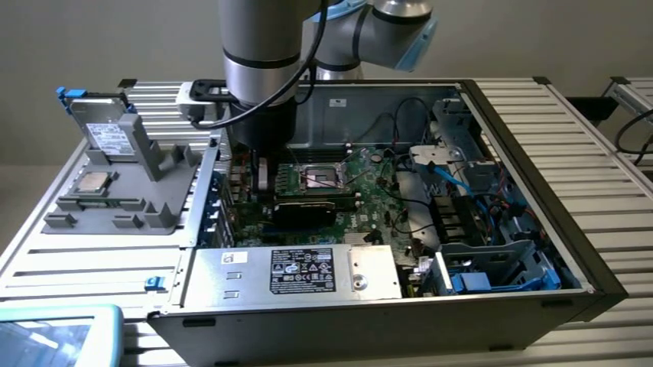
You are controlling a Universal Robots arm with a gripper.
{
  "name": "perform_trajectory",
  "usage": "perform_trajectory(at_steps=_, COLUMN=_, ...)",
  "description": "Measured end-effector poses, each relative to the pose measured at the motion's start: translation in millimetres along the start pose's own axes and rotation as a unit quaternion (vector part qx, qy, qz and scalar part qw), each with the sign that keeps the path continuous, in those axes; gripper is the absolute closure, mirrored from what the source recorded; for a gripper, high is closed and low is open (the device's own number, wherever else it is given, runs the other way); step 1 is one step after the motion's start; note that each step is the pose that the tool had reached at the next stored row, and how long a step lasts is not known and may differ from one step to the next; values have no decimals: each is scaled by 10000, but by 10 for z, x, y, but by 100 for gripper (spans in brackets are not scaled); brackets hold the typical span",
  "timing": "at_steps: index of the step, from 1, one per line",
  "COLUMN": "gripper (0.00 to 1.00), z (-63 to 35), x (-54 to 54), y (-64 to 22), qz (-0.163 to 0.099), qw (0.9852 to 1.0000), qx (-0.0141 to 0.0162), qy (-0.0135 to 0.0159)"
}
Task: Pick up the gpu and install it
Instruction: 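Press down on the gpu until it lock into place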
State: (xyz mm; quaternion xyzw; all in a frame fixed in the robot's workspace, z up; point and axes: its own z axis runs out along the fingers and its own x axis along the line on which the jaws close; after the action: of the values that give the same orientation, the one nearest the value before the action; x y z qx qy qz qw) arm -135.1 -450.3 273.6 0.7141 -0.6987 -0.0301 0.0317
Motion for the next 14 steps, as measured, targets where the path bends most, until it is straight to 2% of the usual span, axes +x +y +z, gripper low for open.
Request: perform_trajectory(at_steps=14, gripper=88, z=39, x=10, y=-4, qz=-1, qw=10000, qx=-1, qy=-1)
